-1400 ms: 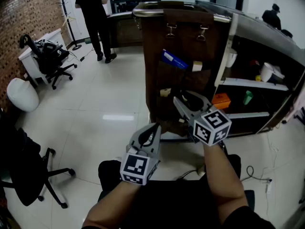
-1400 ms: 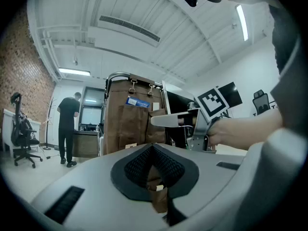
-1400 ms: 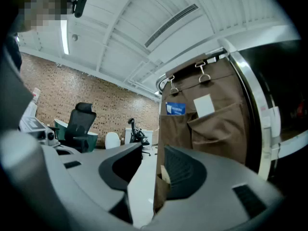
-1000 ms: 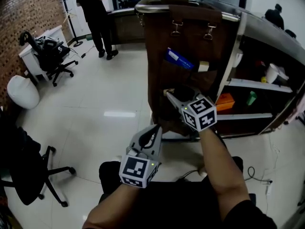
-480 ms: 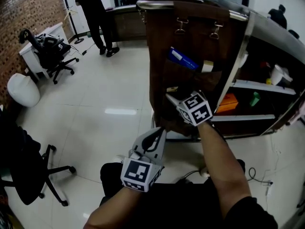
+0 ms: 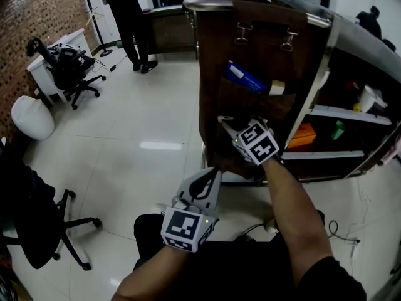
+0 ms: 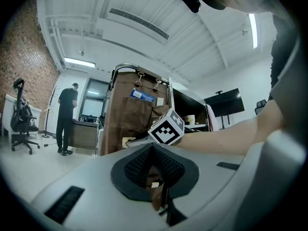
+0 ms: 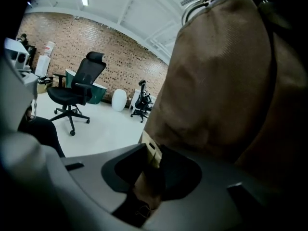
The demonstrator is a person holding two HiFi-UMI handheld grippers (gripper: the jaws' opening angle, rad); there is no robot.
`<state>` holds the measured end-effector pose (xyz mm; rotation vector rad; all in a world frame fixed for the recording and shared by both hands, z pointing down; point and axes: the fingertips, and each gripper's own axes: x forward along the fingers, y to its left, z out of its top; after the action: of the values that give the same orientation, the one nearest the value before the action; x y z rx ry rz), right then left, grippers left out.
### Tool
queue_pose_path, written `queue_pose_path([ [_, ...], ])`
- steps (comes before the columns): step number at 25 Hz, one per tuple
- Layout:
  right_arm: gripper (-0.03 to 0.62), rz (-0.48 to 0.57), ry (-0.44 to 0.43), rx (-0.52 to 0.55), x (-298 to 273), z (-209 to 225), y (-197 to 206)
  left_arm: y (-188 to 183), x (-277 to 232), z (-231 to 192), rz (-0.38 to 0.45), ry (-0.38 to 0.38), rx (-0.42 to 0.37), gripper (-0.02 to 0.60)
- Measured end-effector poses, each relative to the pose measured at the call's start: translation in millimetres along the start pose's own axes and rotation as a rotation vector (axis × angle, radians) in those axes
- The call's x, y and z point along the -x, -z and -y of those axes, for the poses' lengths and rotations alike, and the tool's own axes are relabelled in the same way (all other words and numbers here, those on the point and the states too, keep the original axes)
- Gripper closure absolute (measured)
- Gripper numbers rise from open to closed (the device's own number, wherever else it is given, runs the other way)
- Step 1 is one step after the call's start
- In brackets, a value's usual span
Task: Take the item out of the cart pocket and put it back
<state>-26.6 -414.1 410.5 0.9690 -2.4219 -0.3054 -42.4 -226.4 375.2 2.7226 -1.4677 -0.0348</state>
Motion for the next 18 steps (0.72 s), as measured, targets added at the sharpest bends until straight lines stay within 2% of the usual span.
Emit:
queue_pose_path([
  [1,0.511,0.001,-0.002,-0.005,2,-1,0,0,0,0,0.0,0.0,0.001,0.581],
  [6,0.557,0.026,0.021,-0.05,12,3,0,-1,1,1,0.003,-0.002,0.0,0.581],
  [12,0.566,0.104,0.058,-0.095,34,14,-25,-3,1,3,0.006,-0.001,-0.01,0.581],
  [18,0.574,0.189,0.105,-0.111,75,21,-67,-2,1,6,0.006,0.003,-0.02,0.581],
])
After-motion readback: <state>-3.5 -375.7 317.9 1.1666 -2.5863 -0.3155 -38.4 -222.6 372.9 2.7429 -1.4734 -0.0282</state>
